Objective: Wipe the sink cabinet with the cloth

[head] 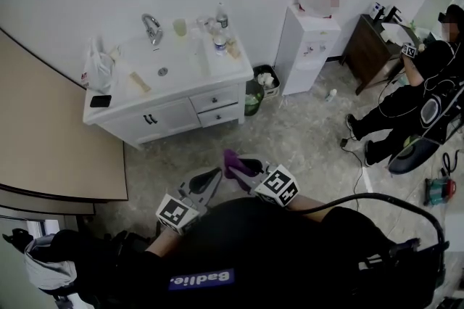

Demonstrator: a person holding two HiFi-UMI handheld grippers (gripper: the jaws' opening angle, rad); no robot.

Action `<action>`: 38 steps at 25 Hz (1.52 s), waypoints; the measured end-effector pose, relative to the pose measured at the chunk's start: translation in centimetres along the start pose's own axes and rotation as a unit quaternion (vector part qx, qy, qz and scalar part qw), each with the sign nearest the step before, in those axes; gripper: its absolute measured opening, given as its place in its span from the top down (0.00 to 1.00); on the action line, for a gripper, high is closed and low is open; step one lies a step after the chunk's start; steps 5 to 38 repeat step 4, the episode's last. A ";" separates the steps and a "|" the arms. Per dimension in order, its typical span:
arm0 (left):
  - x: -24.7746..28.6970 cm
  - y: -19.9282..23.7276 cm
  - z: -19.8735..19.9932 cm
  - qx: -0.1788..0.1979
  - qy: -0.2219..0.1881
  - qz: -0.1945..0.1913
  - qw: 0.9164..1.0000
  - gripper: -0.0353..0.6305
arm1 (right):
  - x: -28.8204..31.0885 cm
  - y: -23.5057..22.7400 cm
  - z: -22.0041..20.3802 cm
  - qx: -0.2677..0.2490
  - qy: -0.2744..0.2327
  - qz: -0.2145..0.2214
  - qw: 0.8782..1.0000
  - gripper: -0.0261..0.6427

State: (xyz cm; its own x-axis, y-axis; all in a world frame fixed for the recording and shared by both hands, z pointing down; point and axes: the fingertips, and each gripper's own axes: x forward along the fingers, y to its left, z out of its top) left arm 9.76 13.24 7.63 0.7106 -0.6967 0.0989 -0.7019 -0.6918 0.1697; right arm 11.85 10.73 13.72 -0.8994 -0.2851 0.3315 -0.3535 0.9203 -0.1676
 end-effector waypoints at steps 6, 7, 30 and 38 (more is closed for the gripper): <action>-0.2 0.4 0.2 0.000 -0.003 -0.001 1.000 0.96 | 0.4 0.2 -0.3 0.001 0.004 -0.003 1.000 0.85; -0.2 0.4 0.2 0.000 -0.003 -0.001 1.000 0.96 | 0.4 0.2 -0.3 0.001 0.004 -0.003 1.000 0.85; -0.2 0.4 0.2 0.000 -0.003 -0.001 1.000 0.96 | 0.4 0.2 -0.3 0.001 0.004 -0.003 1.000 0.85; -0.2 0.4 0.2 0.000 -0.003 -0.001 1.000 0.96 | 0.4 0.2 -0.3 0.001 0.004 -0.003 1.000 0.85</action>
